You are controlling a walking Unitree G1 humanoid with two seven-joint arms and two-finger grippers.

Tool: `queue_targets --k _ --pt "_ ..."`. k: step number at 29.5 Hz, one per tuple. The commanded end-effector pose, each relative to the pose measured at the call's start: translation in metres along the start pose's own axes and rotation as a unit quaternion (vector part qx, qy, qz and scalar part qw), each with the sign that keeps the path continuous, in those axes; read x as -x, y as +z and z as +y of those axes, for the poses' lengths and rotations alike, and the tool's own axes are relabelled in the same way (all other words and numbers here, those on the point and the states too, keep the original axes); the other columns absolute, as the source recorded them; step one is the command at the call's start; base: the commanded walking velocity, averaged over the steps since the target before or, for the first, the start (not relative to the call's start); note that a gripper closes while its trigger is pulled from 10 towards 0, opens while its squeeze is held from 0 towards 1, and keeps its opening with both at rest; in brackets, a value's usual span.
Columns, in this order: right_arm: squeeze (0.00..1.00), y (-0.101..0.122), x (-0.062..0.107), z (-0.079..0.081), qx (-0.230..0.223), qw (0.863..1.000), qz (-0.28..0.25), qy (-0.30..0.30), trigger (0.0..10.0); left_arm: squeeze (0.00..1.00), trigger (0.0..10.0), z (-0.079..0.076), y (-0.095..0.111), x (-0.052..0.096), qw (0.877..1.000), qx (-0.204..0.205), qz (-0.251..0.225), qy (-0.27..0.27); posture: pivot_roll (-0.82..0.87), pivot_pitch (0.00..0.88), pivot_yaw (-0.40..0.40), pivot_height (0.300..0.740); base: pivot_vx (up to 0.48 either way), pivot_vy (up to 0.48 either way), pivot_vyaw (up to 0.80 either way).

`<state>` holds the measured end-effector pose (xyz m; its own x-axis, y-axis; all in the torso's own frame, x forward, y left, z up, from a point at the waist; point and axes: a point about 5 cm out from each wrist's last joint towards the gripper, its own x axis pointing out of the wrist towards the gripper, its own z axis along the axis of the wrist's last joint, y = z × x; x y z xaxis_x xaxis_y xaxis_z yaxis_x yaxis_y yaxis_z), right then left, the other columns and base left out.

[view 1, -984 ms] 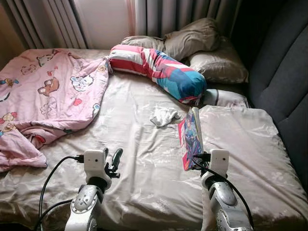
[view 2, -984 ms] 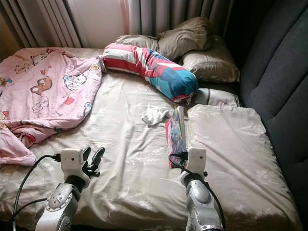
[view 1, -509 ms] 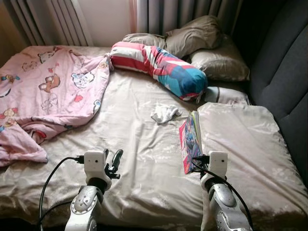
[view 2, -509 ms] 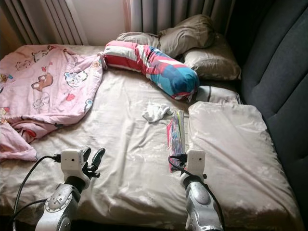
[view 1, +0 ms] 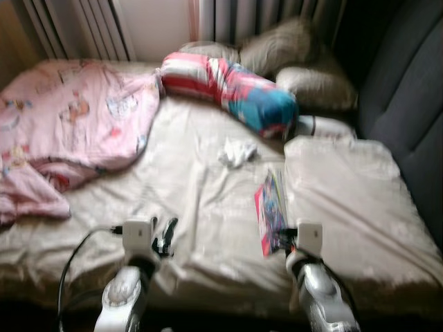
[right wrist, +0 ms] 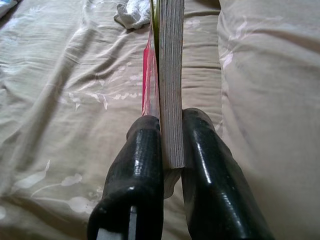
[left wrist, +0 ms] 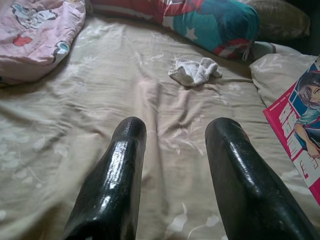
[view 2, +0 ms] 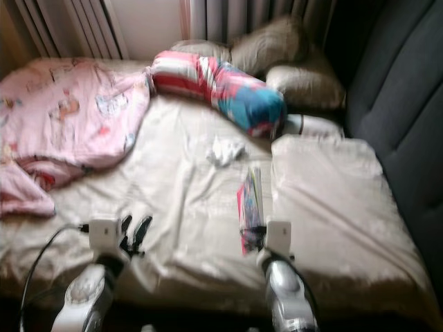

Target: Clean up the room

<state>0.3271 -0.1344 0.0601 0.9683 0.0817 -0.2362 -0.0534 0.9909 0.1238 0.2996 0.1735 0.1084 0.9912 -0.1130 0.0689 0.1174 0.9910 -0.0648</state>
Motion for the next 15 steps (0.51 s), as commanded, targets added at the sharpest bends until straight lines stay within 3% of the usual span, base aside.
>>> queue_targets --k 1,15 --pt "0.00 0.0117 -0.0032 -0.0004 -0.004 1.000 -0.028 0.000 10.0 0.00 10.0 0.0010 0.0011 0.0024 1.000 -0.001 0.001 0.001 0.07 0.217 -0.024 0.656 0.000 0.000 0.00" --pt "0.00 0.0098 -0.0055 0.0032 -0.010 1.000 -0.026 0.002 10.0 0.00 10.0 0.0038 0.0009 0.0028 1.000 -0.003 0.005 0.004 0.07 0.230 -0.020 0.656 0.000 0.000 0.00"
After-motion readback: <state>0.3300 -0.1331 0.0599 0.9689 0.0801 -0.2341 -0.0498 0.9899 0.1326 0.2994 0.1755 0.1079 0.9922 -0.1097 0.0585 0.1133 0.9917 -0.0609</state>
